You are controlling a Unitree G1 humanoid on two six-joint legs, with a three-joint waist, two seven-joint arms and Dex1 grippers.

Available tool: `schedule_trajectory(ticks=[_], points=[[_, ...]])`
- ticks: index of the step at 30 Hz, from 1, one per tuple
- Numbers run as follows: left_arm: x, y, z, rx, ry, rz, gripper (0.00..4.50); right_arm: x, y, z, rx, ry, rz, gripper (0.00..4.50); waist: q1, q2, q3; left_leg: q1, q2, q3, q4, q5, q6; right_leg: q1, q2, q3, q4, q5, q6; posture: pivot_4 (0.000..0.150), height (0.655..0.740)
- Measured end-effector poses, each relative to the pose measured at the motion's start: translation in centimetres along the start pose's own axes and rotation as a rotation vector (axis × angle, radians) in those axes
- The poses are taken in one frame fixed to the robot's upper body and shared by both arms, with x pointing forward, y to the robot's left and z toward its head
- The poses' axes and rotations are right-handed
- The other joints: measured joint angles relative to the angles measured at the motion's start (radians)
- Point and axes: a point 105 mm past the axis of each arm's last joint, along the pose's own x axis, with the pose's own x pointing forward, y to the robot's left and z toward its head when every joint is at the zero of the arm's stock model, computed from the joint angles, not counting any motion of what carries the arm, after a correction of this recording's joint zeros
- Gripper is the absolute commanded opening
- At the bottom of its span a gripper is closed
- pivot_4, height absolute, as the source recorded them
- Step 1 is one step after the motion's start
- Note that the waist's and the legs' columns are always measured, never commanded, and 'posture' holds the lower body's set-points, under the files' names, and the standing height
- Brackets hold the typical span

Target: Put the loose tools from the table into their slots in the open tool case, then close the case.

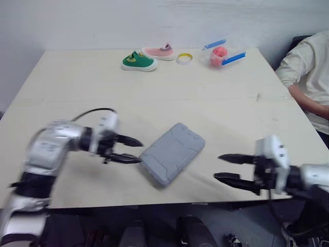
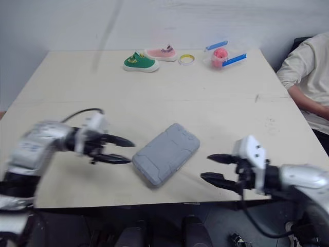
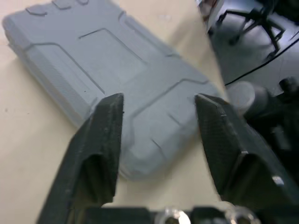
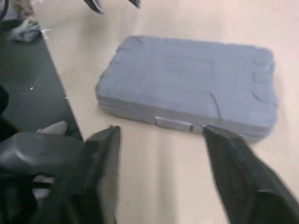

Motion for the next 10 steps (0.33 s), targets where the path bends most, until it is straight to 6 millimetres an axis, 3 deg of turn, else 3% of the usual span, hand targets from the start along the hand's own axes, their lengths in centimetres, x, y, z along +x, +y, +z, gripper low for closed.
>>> schedule_trajectory(ticks=[1,2,5,7,10], points=[[-2.2,-0.3,0.6,-0.039,-0.017,0.047,4.36,-1.3,-0.4,1.0,-0.022,-0.003,-0.018,4.5,0.001,0.0,0.001,0.0,0.0,0.0,0.0,0.0,0.0,0.0,0.0,0.0,-0.001,0.0,0.0,0.15,0.74],[-4.6,-1.0,1.3,-0.08,-0.04,0.094,4.44,-2.4,-0.9,1.9,-0.055,0.001,-0.043,4.5,0.001,0.0,0.002,0.0,0.0,0.0,0.0,0.0,0.0,0.0,-0.001,-0.001,-0.002,0.0,0.0,0.15,0.74],[-9.3,-1.7,3.0,-0.108,-0.102,0.239,4.44,-4.7,-2.4,3.0,-0.086,-0.004,-0.132,4.5,0.001,0.0,0.004,0.0,-0.001,0.0,-0.002,0.0,0.0,0.001,-0.002,-0.001,-0.005,0.0,0.0,0.15,0.74],[-10.1,-2.1,2.6,-0.11,-0.098,0.285,4.44,-5.0,-2.6,3.1,-0.092,0.006,-0.129,4.5,0.007,0.001,0.005,0.0,-0.002,0.0,-0.005,0.0,0.0,0.0,-0.004,-0.001,-0.005,0.0,0.0,0.15,0.74],[-9.3,-2.3,1.6,-0.108,-0.078,0.28,4.44,-5.2,-3.1,3.1,-0.104,0.005,-0.141,4.5,0.006,0.001,0.005,0.0,-0.002,0.0,-0.007,0.0,0.0,-0.001,-0.005,-0.001,-0.007,0.0,-0.001,0.15,0.74]])
